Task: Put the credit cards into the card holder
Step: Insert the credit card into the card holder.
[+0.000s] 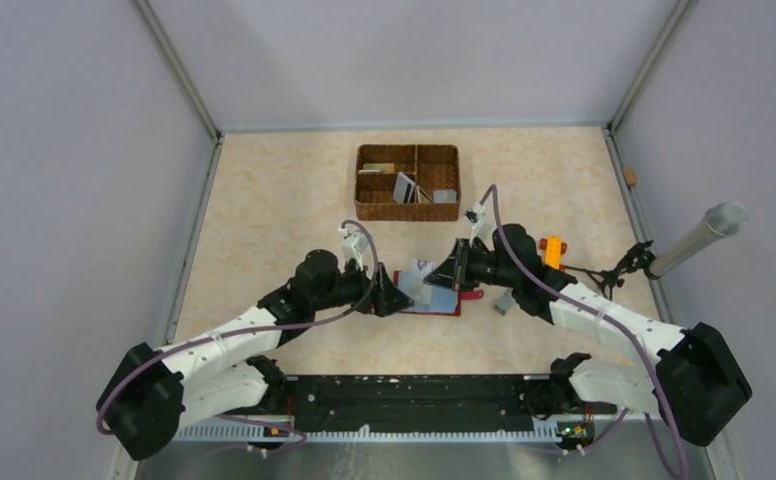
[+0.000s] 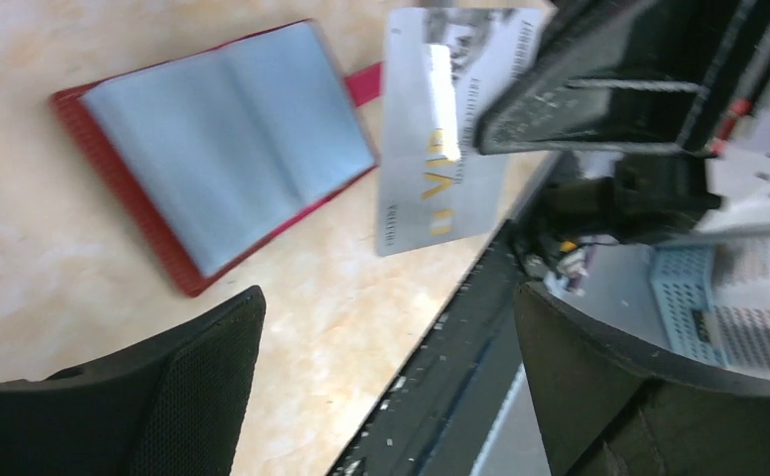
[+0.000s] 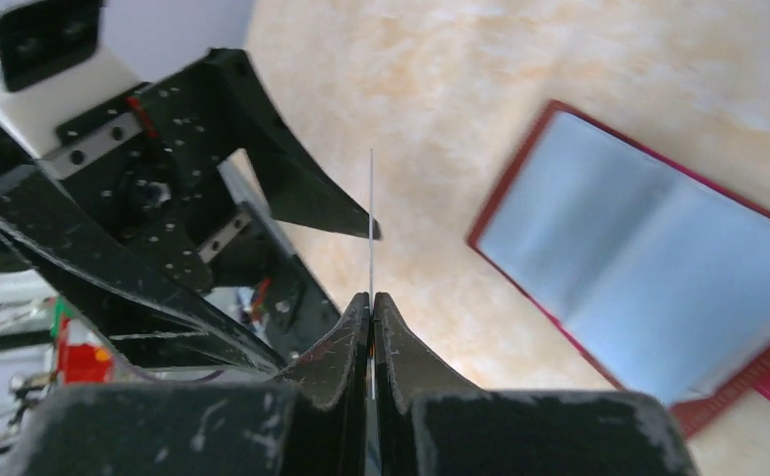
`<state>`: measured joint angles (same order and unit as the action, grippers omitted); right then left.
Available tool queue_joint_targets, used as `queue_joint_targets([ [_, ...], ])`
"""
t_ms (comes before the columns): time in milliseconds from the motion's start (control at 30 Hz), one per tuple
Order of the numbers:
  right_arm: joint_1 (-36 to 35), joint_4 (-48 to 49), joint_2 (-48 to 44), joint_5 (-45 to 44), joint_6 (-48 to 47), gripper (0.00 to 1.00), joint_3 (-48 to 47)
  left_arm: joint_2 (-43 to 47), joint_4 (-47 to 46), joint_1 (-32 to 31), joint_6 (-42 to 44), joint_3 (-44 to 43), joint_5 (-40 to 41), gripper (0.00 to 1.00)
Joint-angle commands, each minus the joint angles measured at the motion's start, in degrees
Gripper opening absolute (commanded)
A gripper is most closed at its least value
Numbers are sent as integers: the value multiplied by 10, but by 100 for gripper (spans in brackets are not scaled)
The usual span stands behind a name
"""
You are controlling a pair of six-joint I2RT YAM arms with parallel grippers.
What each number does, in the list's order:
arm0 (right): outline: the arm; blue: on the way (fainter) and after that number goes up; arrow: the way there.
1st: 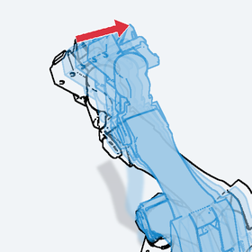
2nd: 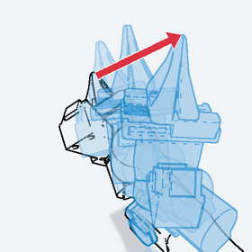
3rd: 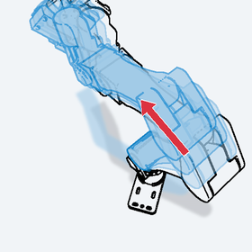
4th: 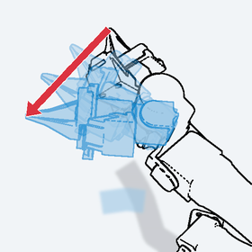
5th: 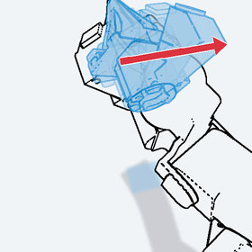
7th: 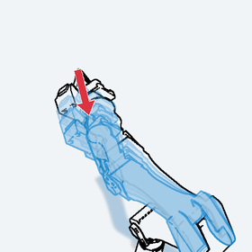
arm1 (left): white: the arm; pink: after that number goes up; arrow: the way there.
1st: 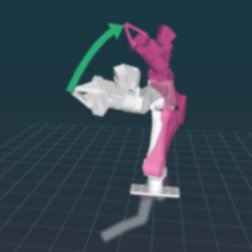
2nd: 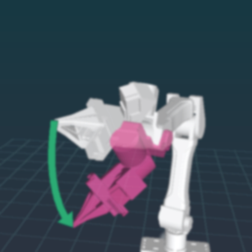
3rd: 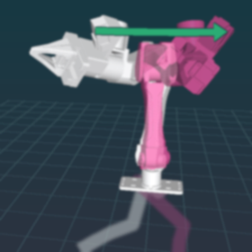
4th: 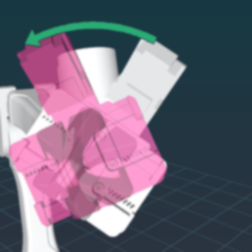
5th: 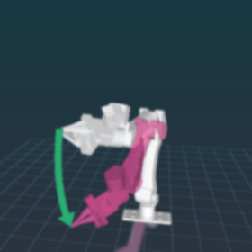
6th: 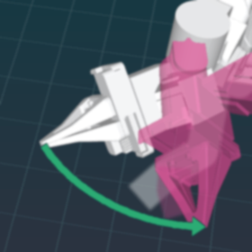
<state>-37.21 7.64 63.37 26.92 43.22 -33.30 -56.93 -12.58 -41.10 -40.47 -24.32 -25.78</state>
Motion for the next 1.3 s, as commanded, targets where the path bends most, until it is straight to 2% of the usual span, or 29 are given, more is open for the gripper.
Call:
queue_joint_targets([
  [0,5,-39,21,-92,-11,0,26,-49,70,0,12,-31,105,94],
  [133,10,-35,53,-116,-20,0,35,-103,70,0,-4,-44,124,86],
  [267,35,-4,76,-98,-26,0,56,-156,70,5,-3,-62,125,77],
  [467,47,30,99,-81,-25,0,63,-213,75,18,9,-86,131,68],
  [967,75,108,133,-40,10,0,84,-279,80,24,24,-114,151,56],
  [1267,76,138,188,-26,33,0,93,-295,85,24,28,-118,155,46],
])
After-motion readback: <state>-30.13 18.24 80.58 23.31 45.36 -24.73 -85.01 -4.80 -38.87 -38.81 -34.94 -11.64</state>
